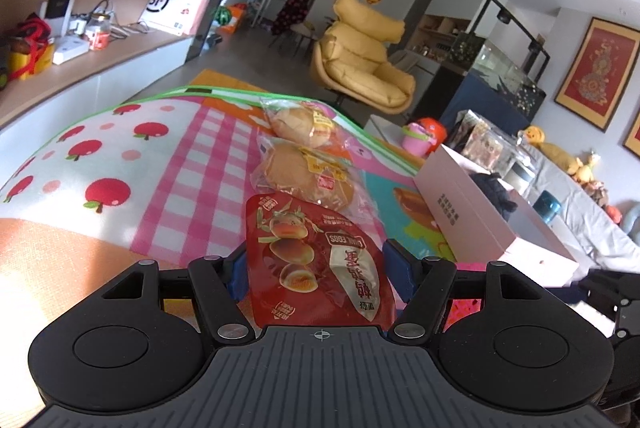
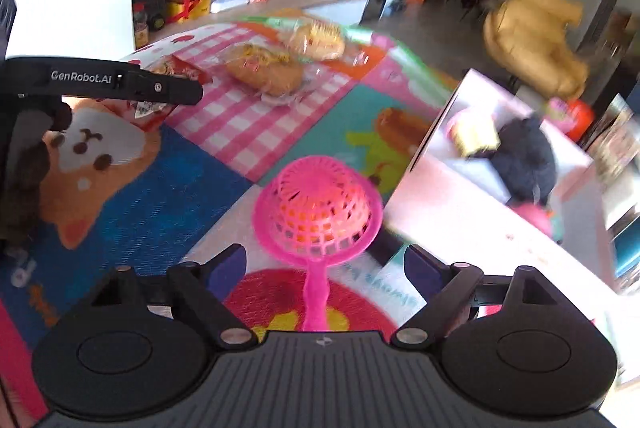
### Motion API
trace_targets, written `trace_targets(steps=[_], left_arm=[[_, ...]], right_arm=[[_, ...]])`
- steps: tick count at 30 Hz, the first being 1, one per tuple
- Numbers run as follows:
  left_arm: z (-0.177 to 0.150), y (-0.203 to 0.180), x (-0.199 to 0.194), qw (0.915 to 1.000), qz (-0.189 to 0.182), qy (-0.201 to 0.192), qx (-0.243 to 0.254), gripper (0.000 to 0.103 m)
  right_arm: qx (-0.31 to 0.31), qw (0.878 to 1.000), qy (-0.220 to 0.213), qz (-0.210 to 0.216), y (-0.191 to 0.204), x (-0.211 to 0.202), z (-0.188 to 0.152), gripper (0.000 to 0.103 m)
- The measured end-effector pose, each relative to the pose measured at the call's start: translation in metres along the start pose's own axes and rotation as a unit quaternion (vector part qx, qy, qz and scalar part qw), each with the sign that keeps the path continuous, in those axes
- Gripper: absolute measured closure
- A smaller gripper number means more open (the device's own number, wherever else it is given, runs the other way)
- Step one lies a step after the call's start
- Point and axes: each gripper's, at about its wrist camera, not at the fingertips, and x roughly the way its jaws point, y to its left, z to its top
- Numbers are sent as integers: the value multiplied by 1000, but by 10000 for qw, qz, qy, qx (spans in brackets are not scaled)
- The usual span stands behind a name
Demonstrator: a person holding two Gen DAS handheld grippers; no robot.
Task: Organize objects
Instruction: 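Grasp the pink mesh basket with the right tool while the left tool holds the snack bag, then carry the snack bag and pink basket over the pink box with both tools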
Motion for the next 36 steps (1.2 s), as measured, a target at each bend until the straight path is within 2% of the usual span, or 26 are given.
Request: trace_targets(steps=[3,5,7,8,11,17,22,27,32,34,36], left_arm=[[-2,-4,-1,10000,-5,36,-2,32],[-4,-8,-4,10000,-21,97,10,32],[-6,-13,-8,9998,-21,144,105,32],[-8,-16,-11,9997,-6,171,167,32],[-14,-29,-18,9988,77,311,384,32],[-26,-61,-34,9952,57,461,857,32],[-30,-90,-46,9917,48,503,1179,31],[-16,-125,-52,9889,-302,277,1429,31],[30,-185,-21,9821,-602,-164,1778,31],[47,-213,8,9800,-813,-205,1803,31],[54,-232,40,9789,-1177,-26,1672,30]], right_arm=[[-296,9989,-349,-80,14,2,2,16],[-427,9980,-428,-161,20,6,8,21],[-490,9977,-406,-215,21,8,13,47],[-460,9977,-403,-275,20,7,16,51],[-206,9984,-501,-129,9,-11,15,51],[207,9951,-959,-98,-10,-70,-10,51],[555,9895,-1311,-247,-27,-109,-32,51],[845,9832,-1541,-496,-46,-131,-61,51],[1157,9768,-1726,-524,-64,-135,-84,51],[1290,9738,-1800,-518,-70,-135,-91,51],[1400,9714,-1850,-507,-76,-131,-96,51]])
